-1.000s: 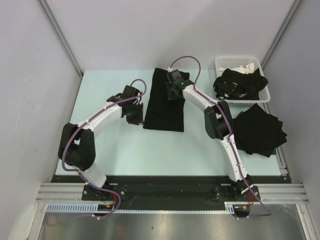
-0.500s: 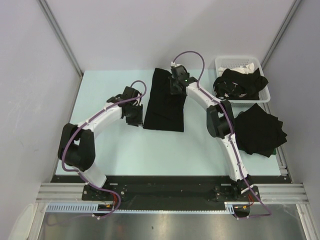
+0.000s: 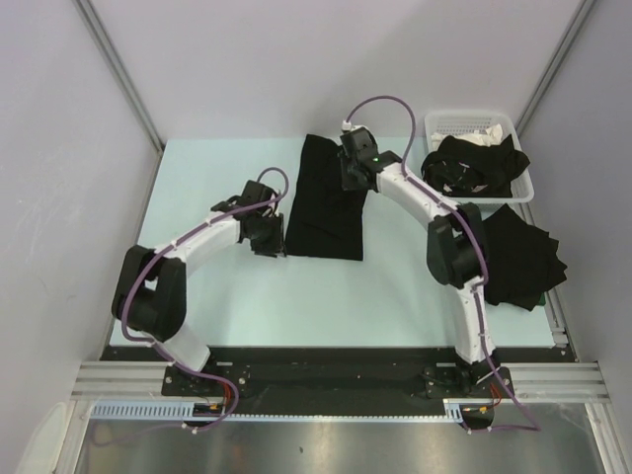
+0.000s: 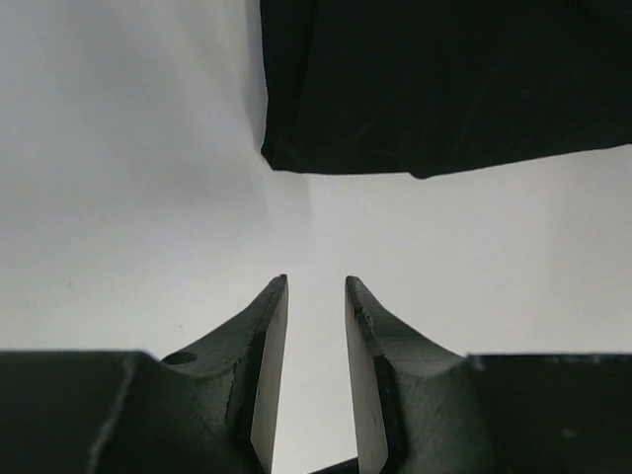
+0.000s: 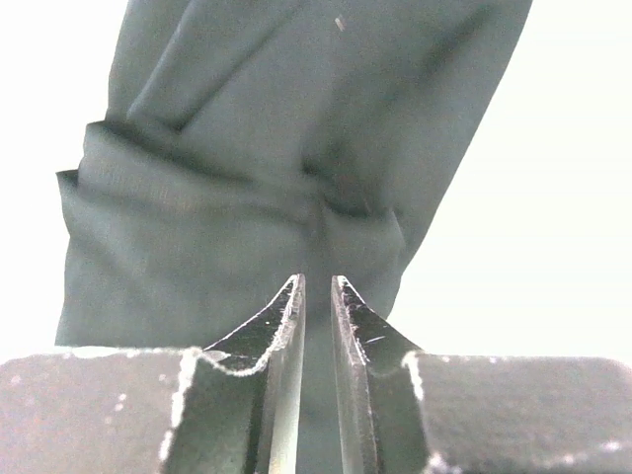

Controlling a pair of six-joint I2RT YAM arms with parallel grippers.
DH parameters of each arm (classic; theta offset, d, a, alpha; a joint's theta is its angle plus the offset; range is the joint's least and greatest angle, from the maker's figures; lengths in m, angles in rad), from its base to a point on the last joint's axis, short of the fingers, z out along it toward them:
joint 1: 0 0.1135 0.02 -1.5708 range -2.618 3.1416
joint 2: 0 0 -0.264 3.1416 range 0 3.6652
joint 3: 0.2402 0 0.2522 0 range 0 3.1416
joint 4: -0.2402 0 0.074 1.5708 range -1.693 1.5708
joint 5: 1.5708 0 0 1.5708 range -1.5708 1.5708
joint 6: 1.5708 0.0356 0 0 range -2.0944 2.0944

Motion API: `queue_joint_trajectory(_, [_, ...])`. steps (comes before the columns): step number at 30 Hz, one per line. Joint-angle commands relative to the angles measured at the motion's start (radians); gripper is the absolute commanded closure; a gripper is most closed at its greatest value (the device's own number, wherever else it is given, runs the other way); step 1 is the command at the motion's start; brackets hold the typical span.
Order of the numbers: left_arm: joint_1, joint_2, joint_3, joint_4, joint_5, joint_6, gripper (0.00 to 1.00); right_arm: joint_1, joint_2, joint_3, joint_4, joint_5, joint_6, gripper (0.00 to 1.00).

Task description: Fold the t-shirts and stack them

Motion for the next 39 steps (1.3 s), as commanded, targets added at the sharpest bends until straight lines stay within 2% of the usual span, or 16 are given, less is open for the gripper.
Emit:
queue_joint_trajectory(1, [0.0, 0.045, -0.009, 0.113, 0.065, -0.036, 0.65, 0.006, -0.235, -0.154, -0.033, 0.078, 0.039, 0.78])
queue_joint_trajectory(4, [0.0, 0.076, 0.017, 0.133, 0.073, -0.03, 0.64, 0.007, -0.29, -0.187, -0.121, 0.1, 0.073, 0.77])
queue_joint_trajectory(11, [0.0, 0.163, 0.108, 0.111, 0.075, 0.015, 0.52, 0.038, -0.333, -0.239, -0.257, 0.097, 0.159, 0.76])
queue_joint_trajectory(23, [0.001, 0.263, 0.244, 0.018, 0.012, 0.056, 0.5, 0.061, -0.361, -0.31, -0.25, 0.101, 0.215, 0.77])
queue_joint_trajectory(33, [0.001, 0.272, 0.278, -0.085, -0.08, 0.05, 0.5, 0.029, -0.386, -0.347, -0.257, 0.098, 0.222, 0.78])
queue_joint_trajectory(39, [0.001, 0.294, 0.266, -0.076, -0.082, 0.044, 0.5, 0.024, -0.392, -0.36, -0.256, 0.097, 0.228, 0.78])
